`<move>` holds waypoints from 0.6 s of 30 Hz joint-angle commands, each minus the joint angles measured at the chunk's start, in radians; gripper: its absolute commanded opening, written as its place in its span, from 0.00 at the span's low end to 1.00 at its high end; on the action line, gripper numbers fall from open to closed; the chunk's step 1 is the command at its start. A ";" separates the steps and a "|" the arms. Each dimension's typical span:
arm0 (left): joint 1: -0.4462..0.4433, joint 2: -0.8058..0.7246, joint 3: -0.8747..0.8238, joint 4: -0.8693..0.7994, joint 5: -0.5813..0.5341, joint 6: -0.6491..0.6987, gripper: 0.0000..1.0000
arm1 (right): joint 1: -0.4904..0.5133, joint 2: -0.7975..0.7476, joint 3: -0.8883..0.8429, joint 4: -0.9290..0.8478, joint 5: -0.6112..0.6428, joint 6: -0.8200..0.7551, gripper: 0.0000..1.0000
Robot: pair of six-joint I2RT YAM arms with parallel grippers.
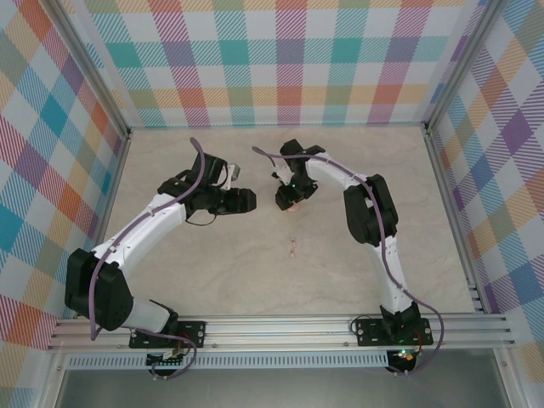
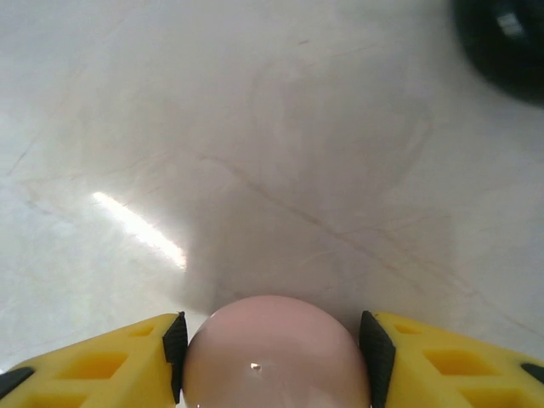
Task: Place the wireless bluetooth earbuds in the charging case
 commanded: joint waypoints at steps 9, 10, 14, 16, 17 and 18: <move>-0.005 0.012 -0.015 0.026 0.017 -0.019 0.67 | -0.019 -0.143 -0.096 0.056 -0.079 0.064 0.69; -0.003 0.027 -0.009 0.032 0.020 -0.017 0.67 | -0.031 -0.165 -0.112 0.068 -0.091 0.111 0.69; 0.009 0.126 0.043 0.058 0.062 0.014 0.67 | -0.079 -0.254 -0.206 0.124 -0.140 0.235 0.69; 0.015 0.207 0.093 0.070 0.099 0.034 0.66 | -0.093 -0.304 -0.275 0.162 -0.168 0.286 0.68; 0.018 0.246 0.119 0.072 0.116 0.042 0.64 | -0.097 -0.320 -0.300 0.166 -0.163 0.310 0.68; 0.019 0.290 0.149 0.078 0.132 0.050 0.63 | -0.100 -0.334 -0.323 0.167 -0.162 0.339 0.67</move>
